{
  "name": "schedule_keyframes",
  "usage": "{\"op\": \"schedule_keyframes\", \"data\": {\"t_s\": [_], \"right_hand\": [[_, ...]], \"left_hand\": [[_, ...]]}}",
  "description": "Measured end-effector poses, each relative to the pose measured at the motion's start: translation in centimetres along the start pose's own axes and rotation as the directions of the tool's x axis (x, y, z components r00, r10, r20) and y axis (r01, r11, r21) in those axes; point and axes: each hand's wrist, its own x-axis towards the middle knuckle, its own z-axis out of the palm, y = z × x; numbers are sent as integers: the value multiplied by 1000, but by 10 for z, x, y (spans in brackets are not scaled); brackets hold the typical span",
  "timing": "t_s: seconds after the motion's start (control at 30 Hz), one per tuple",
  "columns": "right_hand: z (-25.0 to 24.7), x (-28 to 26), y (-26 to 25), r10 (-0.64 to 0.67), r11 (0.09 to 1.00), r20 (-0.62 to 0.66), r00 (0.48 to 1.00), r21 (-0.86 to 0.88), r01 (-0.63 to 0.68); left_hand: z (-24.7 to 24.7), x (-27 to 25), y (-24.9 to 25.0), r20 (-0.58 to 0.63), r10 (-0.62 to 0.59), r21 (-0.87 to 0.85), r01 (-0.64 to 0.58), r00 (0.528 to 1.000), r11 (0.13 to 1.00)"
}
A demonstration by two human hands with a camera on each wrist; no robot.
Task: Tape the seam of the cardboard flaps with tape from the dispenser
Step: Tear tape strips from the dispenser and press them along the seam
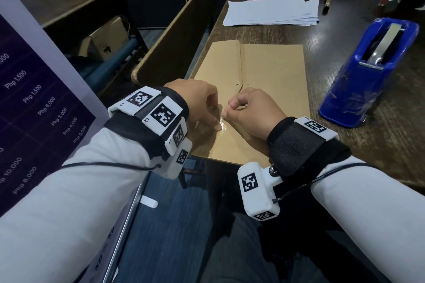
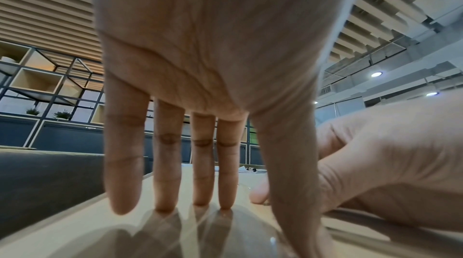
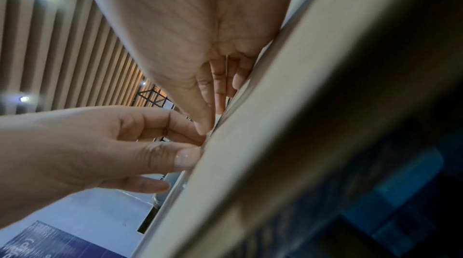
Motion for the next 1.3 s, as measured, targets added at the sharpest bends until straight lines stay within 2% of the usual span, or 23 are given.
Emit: {"op": "schedule_keyframes", "data": {"t_s": [0.7, 0.9, 1.07, 1.2, 1.3], "right_hand": [[1, 2, 1, -62, 992, -5, 998, -112, 61], [-1, 3, 1, -14, 1000, 1, 1000, -27, 14], [-7, 6, -2, 36, 999, 59, 998, -26, -34], [-21, 2, -11, 61, 998, 202, 977, -34, -55], [-37, -4, -21, 55, 993, 261, 964, -118, -24]], "left_hand": [[0, 1, -1, 2, 23, 28, -23, 1000, 999], [1, 0, -1, -3, 25, 41, -25, 1000, 999], [2, -1, -2, -6, 33, 68, -32, 999, 997], [2, -3, -5, -14, 55, 62, -54, 998, 997], [0, -4, -8, -26, 55, 45, -54, 998, 998]]}}
